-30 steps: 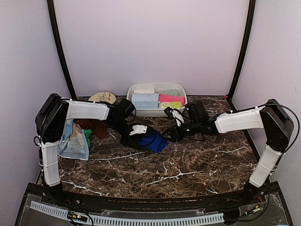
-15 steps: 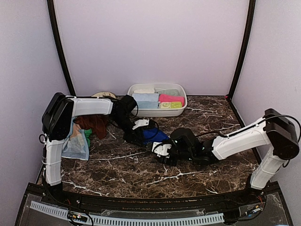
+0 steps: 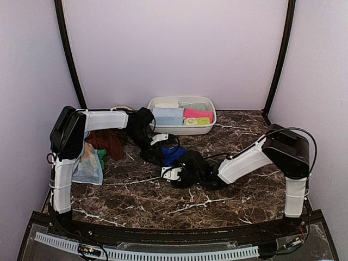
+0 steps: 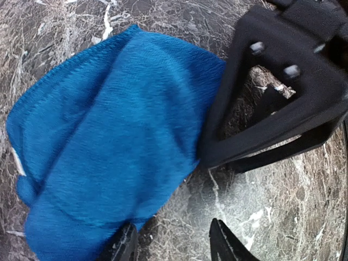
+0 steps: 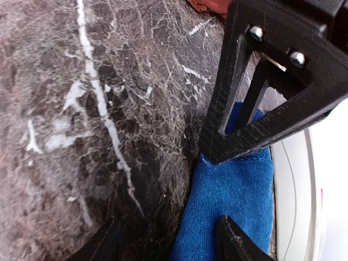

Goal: Roll the towels
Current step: Roll the towel at the center of the board.

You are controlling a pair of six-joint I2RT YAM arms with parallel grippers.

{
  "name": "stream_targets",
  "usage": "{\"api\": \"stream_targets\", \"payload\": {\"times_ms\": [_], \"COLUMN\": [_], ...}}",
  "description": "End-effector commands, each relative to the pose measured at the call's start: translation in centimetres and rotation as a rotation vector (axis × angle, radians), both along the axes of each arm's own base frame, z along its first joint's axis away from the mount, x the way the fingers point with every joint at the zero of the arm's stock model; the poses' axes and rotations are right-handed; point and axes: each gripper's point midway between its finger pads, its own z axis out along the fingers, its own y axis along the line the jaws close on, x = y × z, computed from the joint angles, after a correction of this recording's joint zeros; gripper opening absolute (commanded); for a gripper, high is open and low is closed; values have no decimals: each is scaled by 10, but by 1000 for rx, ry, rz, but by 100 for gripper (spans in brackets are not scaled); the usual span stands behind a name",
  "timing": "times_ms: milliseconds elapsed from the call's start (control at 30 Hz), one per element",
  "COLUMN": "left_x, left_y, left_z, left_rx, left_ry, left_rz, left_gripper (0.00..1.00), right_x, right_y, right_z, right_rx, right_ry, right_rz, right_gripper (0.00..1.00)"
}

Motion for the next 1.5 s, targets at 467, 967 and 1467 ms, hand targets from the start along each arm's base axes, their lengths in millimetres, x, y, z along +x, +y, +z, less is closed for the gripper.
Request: {"api": "stream_targets", "payload": {"times_ms": [467,967,1467], "left_x": [1,-2,68], "left_y": [81,83,-11], "left_z": [36,45,43], "left_rx": [-66,-82,-124], "left_ry": [-34,-81,-189], "left_rz": [160,197,255], "left_gripper": [56,57,52], "right_x": [69,66,111], "right_y": [-27,-31,-125], "right_z": [-6,93,141], "right_rx": [373,613,614], "right_ry": [775,762,387], "right_rz": [-417,-233,-443], "right_gripper": [21,63,63]}}
